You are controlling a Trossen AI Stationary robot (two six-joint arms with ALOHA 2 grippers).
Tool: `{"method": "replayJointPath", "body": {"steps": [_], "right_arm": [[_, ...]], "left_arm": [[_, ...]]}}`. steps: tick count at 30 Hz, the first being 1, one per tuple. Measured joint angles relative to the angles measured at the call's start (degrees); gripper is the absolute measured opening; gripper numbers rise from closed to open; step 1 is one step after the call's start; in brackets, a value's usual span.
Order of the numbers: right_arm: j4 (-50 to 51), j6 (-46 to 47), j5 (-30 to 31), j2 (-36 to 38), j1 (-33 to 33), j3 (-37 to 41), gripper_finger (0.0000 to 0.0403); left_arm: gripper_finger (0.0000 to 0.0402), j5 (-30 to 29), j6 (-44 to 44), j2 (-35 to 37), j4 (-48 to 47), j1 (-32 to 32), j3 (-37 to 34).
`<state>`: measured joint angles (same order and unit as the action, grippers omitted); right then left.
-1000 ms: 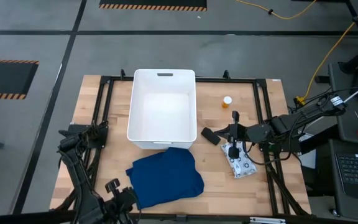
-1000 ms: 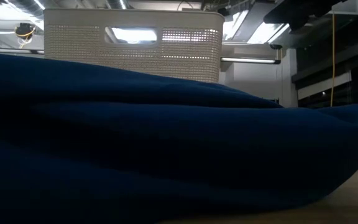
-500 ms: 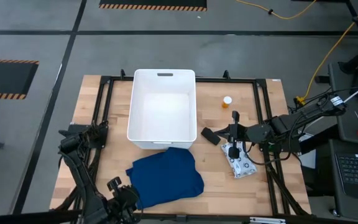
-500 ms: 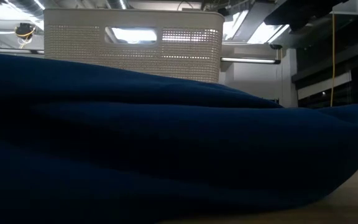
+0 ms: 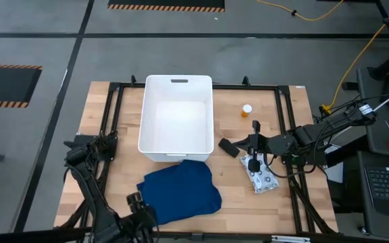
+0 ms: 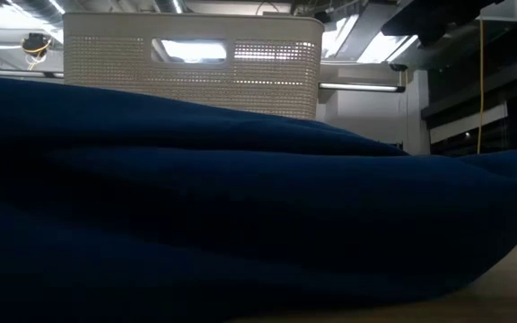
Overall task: Pick & place medical supplies in basket/bin
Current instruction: Put the blue gown into the white bin
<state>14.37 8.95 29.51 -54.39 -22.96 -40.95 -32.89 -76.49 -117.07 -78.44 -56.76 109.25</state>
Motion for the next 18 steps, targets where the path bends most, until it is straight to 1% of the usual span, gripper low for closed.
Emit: {"method": "replayJointPath", "body": {"steps": [2,5,7,9,13,18], "right_arm": [[0.0,0.02,0.0,0.0,0.0,0.0,0.001],[0.0,0.02,0.0,0.0,0.0,0.0,0.001],[0.0,0.03,-0.01,0.0,0.0,0.0,0.001],[0.0,0.02,-0.01,0.0,0.0,0.0,0.001],[-0.02,-0.03,-0.01,0.02,0.0,0.0,0.001],[-0.02,0.02,-0.01,0.02,0.0,0.0,0.001]], "left_arm": [[0.0214,-0.48,3.69,-0.08,1.87,0.36,0.0],[0.0214,-0.5,6.39,-0.94,4.47,1.38,0.02],[0.0213,0.72,7.83,-1.95,5.67,2.24,0.0],[0.0209,3.62,9.49,-3.33,7.09,3.36,0.02],[0.0194,11.68,15.16,-6.89,10.73,5.59,-0.04],[0.0174,17.18,19.74,-9.27,15.5,7.11,-0.03]]}}
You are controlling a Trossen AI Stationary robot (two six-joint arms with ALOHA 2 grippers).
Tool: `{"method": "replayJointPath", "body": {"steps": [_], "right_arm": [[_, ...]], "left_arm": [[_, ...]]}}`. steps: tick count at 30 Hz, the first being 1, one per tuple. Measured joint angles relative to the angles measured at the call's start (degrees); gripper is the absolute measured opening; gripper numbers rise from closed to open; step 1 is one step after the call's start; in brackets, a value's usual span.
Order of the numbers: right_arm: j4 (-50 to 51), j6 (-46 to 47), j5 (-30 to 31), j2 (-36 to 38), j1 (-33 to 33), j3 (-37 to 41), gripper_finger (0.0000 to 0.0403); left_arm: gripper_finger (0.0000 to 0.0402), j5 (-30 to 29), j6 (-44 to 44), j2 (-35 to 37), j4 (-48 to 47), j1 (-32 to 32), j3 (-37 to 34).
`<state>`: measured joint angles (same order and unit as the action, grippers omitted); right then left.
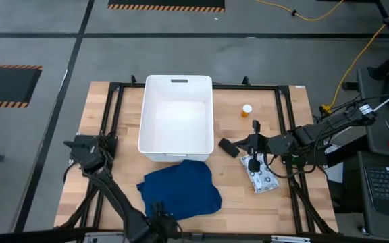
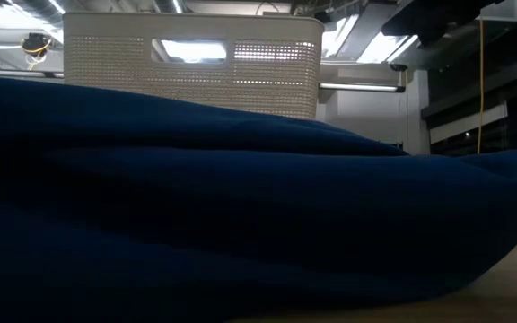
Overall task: Pick & place medical supplies in basket/bin
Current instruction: Put the blue gown into the white bin
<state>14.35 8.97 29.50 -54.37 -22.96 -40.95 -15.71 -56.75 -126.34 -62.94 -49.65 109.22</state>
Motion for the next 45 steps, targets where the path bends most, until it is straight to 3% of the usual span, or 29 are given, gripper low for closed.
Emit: {"method": "replayJointPath", "body": {"steps": [17,20,33,45], "right_arm": [[0.04,0.0,-0.07,0.0,-0.02,0.0,0.001],[0.07,0.01,-0.59,0.0,0.0,0.0,0.0009],[0.26,-0.25,-1.11,0.0,0.0,0.0,0.0009],[0.28,-1.79,-1.11,0.0,0.0,0.0,0.0009]], "left_arm": [[0.0164,0.16,-2.26,-0.23,1.53,-0.17,0.01],[0.0166,-2.83,-1.28,-0.23,1.51,-0.17,0.01],[0.0234,-5.35,-0.9,-0.23,0.86,-0.13,-0.02],[0.0231,-6.02,17.69,-2.36,1.89,0.86,-1.04]]}}
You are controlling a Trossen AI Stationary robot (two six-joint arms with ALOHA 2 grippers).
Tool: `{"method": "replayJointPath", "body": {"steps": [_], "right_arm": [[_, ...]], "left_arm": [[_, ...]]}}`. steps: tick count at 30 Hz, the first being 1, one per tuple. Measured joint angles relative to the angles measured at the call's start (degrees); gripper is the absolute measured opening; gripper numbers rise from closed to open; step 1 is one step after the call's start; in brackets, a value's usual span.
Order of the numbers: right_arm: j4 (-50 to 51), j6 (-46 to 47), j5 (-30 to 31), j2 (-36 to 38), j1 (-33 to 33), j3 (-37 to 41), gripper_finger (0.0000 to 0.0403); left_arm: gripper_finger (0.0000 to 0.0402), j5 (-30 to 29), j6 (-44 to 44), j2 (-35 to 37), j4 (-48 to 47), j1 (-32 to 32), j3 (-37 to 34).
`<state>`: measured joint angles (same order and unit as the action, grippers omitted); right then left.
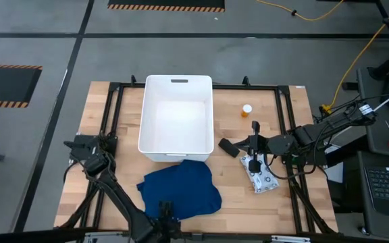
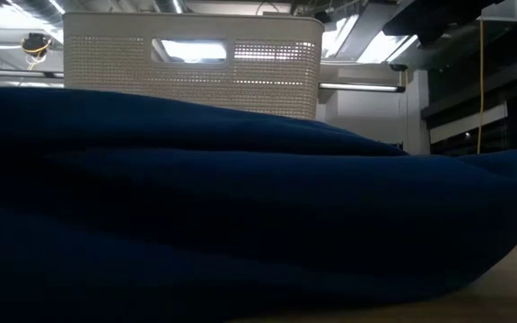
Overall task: Pick & place medical supplies in basket/bin
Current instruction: Put the blue gown into the white bin
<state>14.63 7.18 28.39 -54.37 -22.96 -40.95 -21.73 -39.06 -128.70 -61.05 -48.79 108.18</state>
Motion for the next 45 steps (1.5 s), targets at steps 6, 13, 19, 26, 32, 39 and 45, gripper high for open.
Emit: {"method": "replayJointPath", "body": {"steps": [6,13,19,26,32,39,45], "right_arm": [[-0.02,-0.06,0.01,0.0,0.0,0.0,0.0009],[-0.02,-0.17,0.02,0.0,0.01,0.0,0.0009],[0.02,-0.05,0.01,0.0,0.0,0.0,0.0009],[0.07,0.07,-0.01,0.0,-0.02,0.0,0.0009],[0.09,0.08,-0.01,0.0,0.0,0.0,0.001],[0.11,0.11,-0.01,0.0,-0.02,0.0,0.001],[0.11,0.09,-0.01,0.0,-0.02,0.0,0.001]], "left_arm": [[0.0231,2.34,1.95,-2.97,-0.49,0.47,0.0],[0.0231,2.89,1.9,-5.41,-2.62,0.47,0.18],[0.0231,0.7,2.09,-7.75,-3.57,-0.03,0.48],[0.023,-4.74,-1.42,-8.38,-4.65,-0.51,0.46],[0.023,-6.98,-6.03,-8.55,-7.6,-0.48,0.3],[0.023,-10.46,-12.34,-8.84,-12.3,-0.27,0.08],[0.023,-11.4,-14.4,-9.07,-13.64,-0.09,-0.04]]}}
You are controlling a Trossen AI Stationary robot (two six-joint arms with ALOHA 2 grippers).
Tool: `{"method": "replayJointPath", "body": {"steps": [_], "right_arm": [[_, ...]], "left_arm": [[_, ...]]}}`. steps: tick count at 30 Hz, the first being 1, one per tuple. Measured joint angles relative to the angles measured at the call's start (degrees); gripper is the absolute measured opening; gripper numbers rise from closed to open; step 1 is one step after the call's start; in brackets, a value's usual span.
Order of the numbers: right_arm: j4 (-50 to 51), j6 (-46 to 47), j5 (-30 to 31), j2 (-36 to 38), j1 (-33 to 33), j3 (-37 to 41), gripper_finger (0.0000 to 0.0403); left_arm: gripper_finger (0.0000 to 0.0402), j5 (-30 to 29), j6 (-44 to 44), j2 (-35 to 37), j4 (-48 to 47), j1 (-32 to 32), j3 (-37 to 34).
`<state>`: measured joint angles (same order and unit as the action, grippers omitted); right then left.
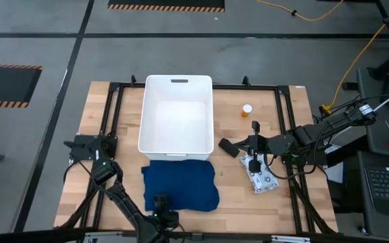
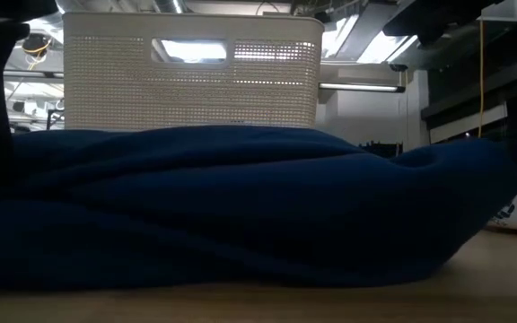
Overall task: Pick & place medical supplies in basket/bin
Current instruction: Put the blue gown into the white bin
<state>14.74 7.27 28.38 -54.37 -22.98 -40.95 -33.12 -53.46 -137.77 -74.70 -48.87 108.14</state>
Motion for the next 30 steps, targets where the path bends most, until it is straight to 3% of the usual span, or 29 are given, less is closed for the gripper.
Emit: {"method": "replayJointPath", "body": {"steps": [6,12,20,25,30], "right_arm": [[0.02,-0.04,0.0,-0.01,0.0,0.01,0.001],[0.08,-0.13,0.0,0.0,0.0,0.02,0.001],[0.07,-0.09,-0.02,0.0,0.0,0.0,0.001],[0.07,-0.09,-0.02,0.0,0.01,0.0,0.001],[0.08,-0.07,-0.02,-0.01,0.0,0.0,0.001]], "left_arm": [[0.023,-1.21,-2.97,-2.12,-0.18,0.16,0.31],[0.023,-6.43,-8.15,-3.02,-1.04,0.14,0.17],[0.0219,-5.26,-13.97,-3.11,-1.57,0.32,0.13],[0.0155,-4.6,-16.31,-3.18,-0.46,0.32,0.11],[0.004,-3.53,-19.26,-3.33,0.37,0.32,0.09]]}}
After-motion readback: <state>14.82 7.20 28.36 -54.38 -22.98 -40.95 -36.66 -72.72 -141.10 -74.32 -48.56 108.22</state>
